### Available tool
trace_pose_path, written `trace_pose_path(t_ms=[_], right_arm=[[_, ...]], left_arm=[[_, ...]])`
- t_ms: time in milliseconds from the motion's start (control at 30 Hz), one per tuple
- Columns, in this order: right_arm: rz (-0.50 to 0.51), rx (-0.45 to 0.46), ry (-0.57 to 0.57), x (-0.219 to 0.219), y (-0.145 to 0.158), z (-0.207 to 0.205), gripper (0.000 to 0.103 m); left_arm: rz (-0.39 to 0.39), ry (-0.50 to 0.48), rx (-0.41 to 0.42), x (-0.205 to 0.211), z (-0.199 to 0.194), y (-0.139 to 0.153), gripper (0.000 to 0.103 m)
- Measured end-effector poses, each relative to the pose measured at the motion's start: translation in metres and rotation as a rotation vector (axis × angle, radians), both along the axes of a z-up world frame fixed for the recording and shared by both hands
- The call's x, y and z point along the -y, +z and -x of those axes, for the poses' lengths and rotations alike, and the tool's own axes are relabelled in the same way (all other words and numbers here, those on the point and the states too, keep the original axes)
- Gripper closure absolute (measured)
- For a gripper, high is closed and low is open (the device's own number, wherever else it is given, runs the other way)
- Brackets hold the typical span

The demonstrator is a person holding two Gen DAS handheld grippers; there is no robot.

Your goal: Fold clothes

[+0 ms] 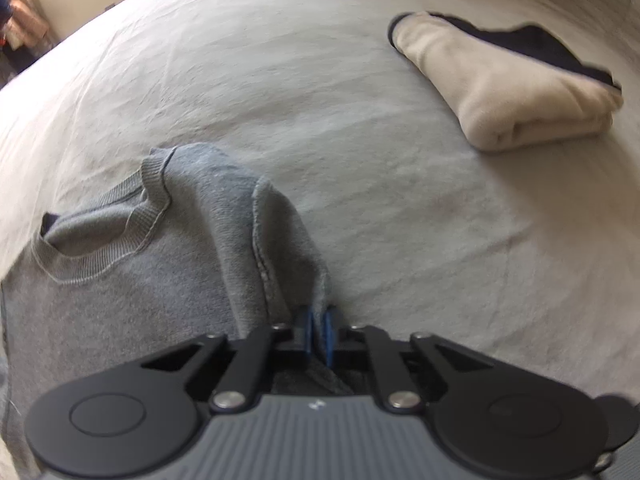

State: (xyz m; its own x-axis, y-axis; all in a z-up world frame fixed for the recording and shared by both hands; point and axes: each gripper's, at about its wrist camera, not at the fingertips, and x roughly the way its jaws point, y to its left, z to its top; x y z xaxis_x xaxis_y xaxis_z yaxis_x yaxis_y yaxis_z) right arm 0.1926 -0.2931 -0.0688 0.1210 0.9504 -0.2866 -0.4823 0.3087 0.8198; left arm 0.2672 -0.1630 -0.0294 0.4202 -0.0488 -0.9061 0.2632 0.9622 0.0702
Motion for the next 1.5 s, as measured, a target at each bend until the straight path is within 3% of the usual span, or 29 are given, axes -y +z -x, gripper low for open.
trace_pose_path(t_ms=[233,333,500,633,733,867,967,1067,1367,1500], right_arm=[[-0.013,0.010,-0.064,0.018,0.008,0.003,0.061],[-0.007,0.012,-0.143,0.035,0.011,0.002,0.057],[-0.009,-0.015,-0.293,0.065,0.012,0.000,0.056],[0.016,-0.014,-0.421,0.083,0.013,0.005,0.056],[0.086,0.001,-0.497,0.084,0.012,-0.001,0.056],[0.057,-0.016,-0.444,0.074,0.005,0.001,0.056],[0.091,-0.005,-0.416,0.069,0.003,0.006,0.056],[0.103,0.031,-0.464,0.073,0.006,0.007,0.056],[0.148,0.108,-0.666,0.066,-0.001,0.000,0.060],[0.128,0.083,-0.700,0.062,-0.008,-0.006,0.066]], left_arm=[[0.446,0.104,-0.010,-0.031,-0.011,0.021,0.099],[0.596,0.152,-0.012,-0.038,-0.018,0.028,0.099],[0.761,0.203,-0.004,-0.048,-0.025,0.037,0.099],[0.850,0.235,-0.006,-0.056,-0.028,0.038,0.099],[0.870,0.245,-0.007,-0.054,-0.033,0.036,0.099],[0.878,0.253,-0.012,-0.047,-0.039,0.031,0.099],[0.892,0.267,-0.018,-0.045,-0.042,0.027,0.099],[0.889,0.272,-0.019,-0.044,-0.045,0.023,0.099],[0.796,0.262,-0.016,-0.034,-0.048,0.020,0.093],[0.659,0.139,-0.019,-0.009,-0.044,0.027,0.082]])
